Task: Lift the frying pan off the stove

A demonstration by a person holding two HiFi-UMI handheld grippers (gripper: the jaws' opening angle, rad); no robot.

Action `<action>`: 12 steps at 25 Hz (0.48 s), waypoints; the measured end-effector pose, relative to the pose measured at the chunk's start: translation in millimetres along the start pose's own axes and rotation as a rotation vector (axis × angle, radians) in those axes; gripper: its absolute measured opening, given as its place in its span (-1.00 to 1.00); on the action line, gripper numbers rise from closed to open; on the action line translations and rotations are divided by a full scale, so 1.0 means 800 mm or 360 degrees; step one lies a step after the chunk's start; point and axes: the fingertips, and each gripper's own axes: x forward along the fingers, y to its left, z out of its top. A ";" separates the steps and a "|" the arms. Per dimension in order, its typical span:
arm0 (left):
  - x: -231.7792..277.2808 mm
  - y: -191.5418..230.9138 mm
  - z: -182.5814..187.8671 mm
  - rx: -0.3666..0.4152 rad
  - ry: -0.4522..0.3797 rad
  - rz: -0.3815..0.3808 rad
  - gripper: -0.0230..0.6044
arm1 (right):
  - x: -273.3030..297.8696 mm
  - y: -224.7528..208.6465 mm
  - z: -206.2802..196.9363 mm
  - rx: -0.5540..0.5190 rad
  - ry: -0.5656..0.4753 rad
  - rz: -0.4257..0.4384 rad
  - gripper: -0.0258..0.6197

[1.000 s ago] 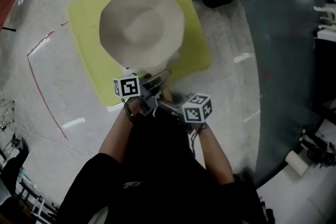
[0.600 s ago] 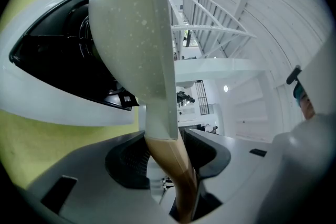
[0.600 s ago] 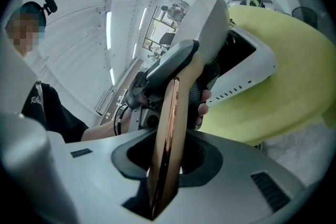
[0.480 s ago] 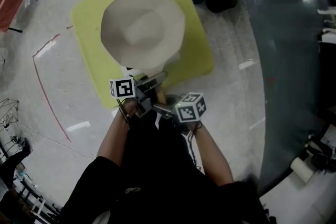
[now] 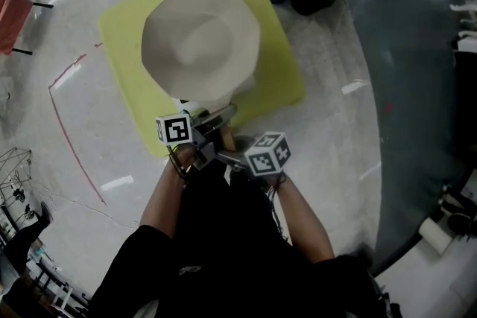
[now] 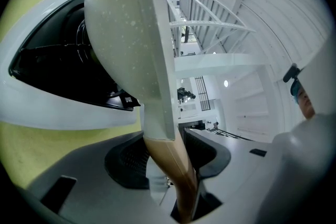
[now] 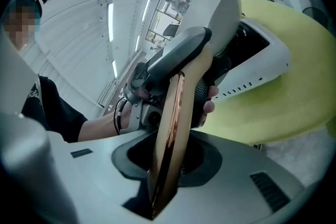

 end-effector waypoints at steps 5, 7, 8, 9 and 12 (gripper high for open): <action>0.010 0.001 0.008 0.0050 0.0000 -0.0017 -0.18 | -0.003 -0.009 0.006 -0.0023 0.0001 0.0010 -0.60; 0.006 -0.003 0.003 0.0060 0.0010 -0.0004 -0.18 | -0.004 -0.002 0.002 -0.0032 -0.0003 0.0011 -0.59; 0.004 -0.006 0.001 0.0067 0.0011 -0.0009 -0.18 | -0.005 0.002 0.000 -0.0043 0.0000 0.0007 -0.58; 0.002 -0.010 -0.001 0.0077 0.0008 -0.0017 -0.18 | -0.005 0.006 -0.002 -0.0056 0.0006 0.0002 -0.58; 0.000 -0.015 0.004 0.0103 -0.0014 -0.0023 -0.18 | -0.004 0.008 0.001 -0.0093 0.0011 -0.0005 -0.57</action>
